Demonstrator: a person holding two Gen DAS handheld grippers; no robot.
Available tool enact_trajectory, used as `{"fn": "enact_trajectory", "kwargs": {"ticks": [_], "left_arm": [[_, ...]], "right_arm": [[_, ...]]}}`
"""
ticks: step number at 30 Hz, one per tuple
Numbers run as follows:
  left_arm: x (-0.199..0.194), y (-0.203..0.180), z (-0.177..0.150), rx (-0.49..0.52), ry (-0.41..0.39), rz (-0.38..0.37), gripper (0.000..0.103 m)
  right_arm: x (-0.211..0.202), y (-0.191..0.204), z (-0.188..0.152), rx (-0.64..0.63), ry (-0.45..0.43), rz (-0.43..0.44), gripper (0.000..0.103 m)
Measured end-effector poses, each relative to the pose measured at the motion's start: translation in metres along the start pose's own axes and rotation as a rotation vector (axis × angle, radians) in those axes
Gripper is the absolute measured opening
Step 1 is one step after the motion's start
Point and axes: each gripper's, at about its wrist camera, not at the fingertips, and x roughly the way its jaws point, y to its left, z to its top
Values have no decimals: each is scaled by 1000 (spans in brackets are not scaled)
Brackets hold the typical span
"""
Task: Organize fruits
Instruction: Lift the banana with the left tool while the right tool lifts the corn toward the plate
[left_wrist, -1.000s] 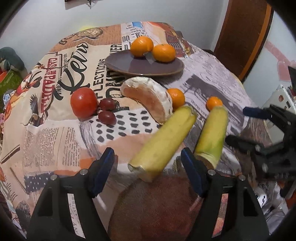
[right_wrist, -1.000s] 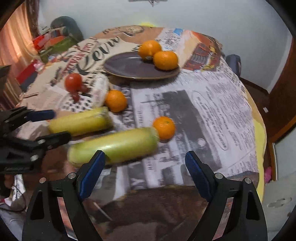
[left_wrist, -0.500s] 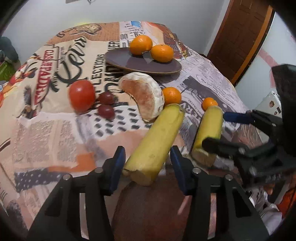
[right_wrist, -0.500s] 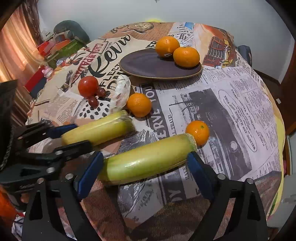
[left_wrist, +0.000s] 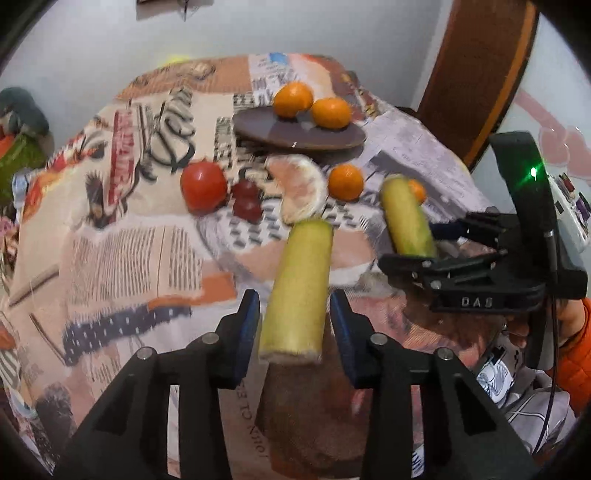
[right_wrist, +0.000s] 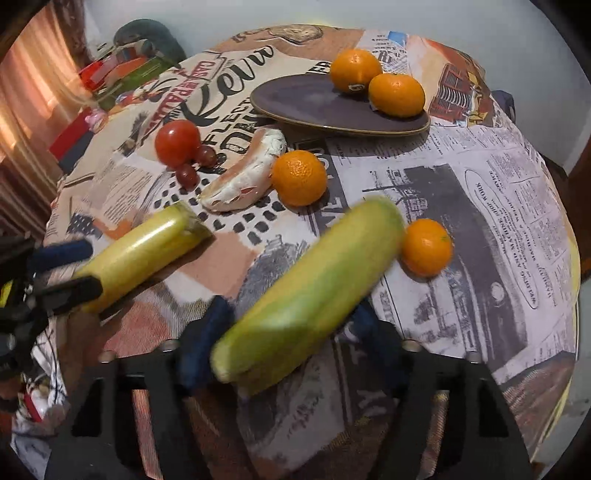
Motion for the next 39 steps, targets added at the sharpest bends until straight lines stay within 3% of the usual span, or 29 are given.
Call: {"fn": "enact_trajectory", "kwargs": {"ticks": [6,13,22,30,39], "left_arm": [[21,-7,17,20,40,1,40],[48,-2,25,-12,95,-13,40],[65,-3,33,-8,113,-25,40],[62,-6,34,-1,98,-2,39],[8,-6,48,-12,-39,6,37]], "right_arm": [[-13,-17,-17,-42,16,-30,38],[-28,-28,-12,-18,-5,-4,38],[5,-32,10,21,14,-15,39],[-1,-36,15,67,-22,-1,35],[-47,-24,17,9,-143,-15,34]]}}
